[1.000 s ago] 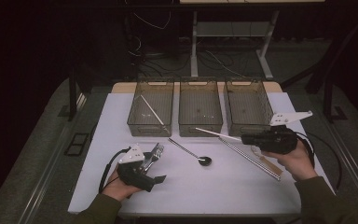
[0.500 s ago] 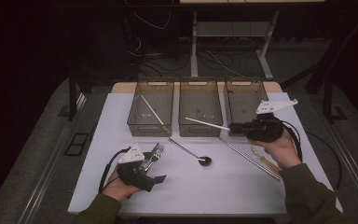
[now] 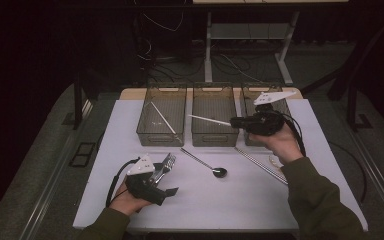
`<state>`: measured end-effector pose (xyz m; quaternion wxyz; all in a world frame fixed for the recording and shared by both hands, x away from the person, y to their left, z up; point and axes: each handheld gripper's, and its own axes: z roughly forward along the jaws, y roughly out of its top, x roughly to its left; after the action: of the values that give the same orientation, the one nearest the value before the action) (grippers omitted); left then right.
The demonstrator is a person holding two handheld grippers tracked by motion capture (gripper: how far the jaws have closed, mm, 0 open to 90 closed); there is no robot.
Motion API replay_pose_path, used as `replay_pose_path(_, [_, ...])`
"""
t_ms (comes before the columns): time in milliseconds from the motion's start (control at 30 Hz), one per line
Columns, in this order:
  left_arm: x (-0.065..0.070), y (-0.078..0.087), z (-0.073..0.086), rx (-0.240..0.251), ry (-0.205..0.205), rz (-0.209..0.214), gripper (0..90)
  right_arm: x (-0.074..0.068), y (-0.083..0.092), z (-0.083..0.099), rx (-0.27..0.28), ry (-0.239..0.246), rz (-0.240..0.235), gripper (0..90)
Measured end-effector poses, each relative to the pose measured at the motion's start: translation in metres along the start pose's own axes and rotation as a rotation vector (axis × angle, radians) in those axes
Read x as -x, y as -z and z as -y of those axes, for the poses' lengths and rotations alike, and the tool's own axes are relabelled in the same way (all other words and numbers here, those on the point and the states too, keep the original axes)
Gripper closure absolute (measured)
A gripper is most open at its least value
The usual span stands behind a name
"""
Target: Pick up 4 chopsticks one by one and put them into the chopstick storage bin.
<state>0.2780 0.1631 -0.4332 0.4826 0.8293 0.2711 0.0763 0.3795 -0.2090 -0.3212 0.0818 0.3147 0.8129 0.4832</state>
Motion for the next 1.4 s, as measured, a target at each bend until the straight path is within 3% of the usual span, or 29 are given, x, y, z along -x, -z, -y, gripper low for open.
replay_pose_path(933, [-0.001, 0.000, 0.000, -0.006, -0.014, 0.002, 0.0, -0.001, -0.090, -0.051, -0.011, 0.001, 0.025, 84.2])
replay_pose_path(1400, [-0.001, 0.000, -0.001, -0.004, -0.015, 0.007, 0.0, -0.006, -0.146, -0.068, -0.057, 0.005, 0.076, 84.2])
